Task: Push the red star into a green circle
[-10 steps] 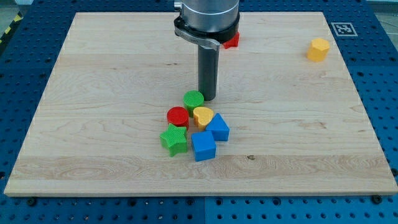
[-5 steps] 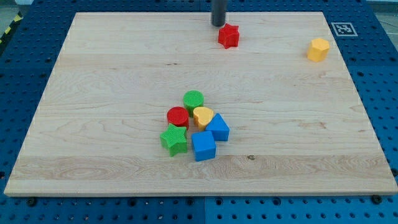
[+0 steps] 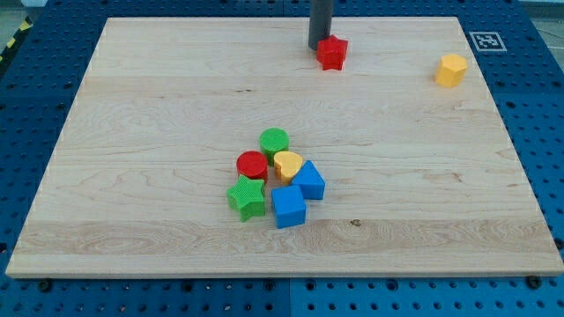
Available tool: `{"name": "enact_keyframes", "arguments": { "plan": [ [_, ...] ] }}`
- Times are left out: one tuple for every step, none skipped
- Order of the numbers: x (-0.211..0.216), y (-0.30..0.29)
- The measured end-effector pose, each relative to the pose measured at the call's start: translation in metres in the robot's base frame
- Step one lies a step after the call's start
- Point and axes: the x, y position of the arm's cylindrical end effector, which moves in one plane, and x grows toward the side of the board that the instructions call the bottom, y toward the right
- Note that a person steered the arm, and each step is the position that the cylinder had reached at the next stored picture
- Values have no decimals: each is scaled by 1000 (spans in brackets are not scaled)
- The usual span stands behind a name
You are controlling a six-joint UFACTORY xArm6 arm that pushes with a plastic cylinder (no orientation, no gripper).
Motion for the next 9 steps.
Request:
{"name": "enact_keyframes", "arguments": {
  "plan": [
    [2,28],
    [26,32],
    [40,27],
    [61,22],
    [89,21],
    [111,16],
    [119,4],
    [122,-9],
    [138,-11]
  ]
}}
